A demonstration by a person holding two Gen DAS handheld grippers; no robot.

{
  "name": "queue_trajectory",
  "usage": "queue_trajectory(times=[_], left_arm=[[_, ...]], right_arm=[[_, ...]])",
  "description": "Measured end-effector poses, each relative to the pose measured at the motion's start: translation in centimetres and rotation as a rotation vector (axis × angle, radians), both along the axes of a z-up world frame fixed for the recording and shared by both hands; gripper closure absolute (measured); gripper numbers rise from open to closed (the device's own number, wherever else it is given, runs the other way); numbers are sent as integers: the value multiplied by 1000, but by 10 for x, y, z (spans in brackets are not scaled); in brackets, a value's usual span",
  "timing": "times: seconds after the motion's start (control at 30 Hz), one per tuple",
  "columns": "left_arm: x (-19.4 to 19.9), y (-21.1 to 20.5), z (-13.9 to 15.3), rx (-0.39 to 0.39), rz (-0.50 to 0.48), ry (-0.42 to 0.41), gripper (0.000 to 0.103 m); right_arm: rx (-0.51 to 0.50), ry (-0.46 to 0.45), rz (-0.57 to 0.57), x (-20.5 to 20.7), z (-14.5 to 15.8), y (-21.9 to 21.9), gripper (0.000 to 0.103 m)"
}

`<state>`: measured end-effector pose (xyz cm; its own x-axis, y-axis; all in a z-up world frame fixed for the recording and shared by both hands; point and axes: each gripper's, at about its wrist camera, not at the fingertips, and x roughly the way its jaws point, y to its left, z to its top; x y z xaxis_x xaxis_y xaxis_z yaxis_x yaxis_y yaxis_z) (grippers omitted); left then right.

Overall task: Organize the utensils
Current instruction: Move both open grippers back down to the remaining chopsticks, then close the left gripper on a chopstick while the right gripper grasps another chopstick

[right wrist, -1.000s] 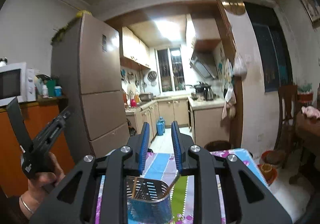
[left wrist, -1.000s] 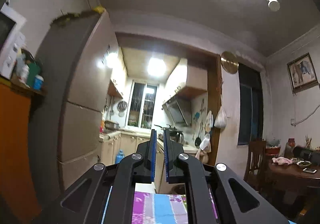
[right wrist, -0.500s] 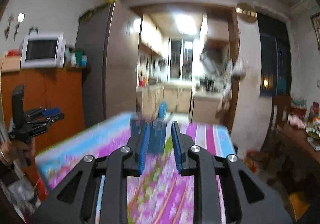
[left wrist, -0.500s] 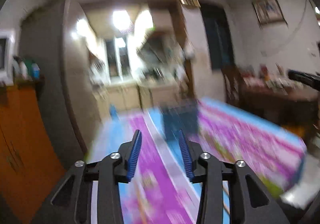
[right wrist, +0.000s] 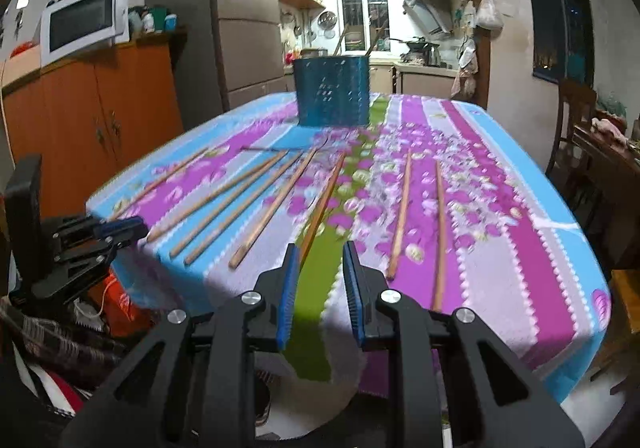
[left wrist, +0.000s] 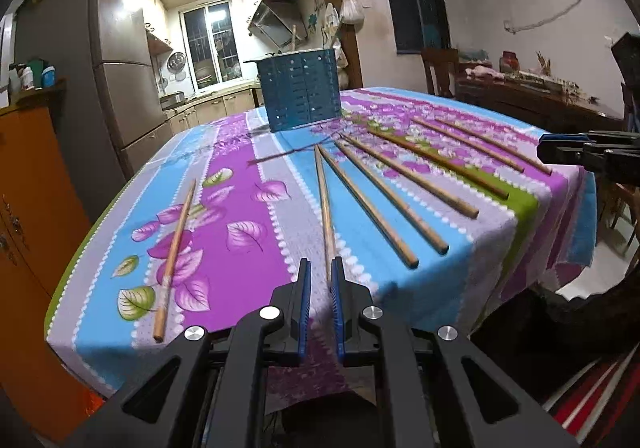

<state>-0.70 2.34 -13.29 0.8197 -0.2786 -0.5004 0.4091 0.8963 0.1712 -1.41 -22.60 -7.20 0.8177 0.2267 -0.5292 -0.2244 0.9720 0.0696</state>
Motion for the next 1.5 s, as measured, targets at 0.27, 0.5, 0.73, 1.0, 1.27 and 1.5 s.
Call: queue_trajectory(times=[0.27, 0.5, 0.73, 1.0, 1.27, 1.5], left_arm=[[-1, -4, 5, 17, 5, -44, 91], [1, -12, -3, 55, -16, -40, 91], [9, -5, -6, -27, 6, -30, 91], [9, 4, -8, -120, 86, -39, 95], [8, 7, -7, -137, 130, -38, 95], [7, 3, -8, -117, 133, -46, 95]], right_arm=[[-21, 14, 13, -3, -12, 4, 82], [-50, 19, 24, -4, -17, 11, 82], [-96, -10, 57, -2, -19, 28, 82], [-122, -35, 88, 3, -22, 46, 85], [-143, -47, 127, 15, -26, 71, 85], [-177, -69, 73, 15, -37, 79, 86]])
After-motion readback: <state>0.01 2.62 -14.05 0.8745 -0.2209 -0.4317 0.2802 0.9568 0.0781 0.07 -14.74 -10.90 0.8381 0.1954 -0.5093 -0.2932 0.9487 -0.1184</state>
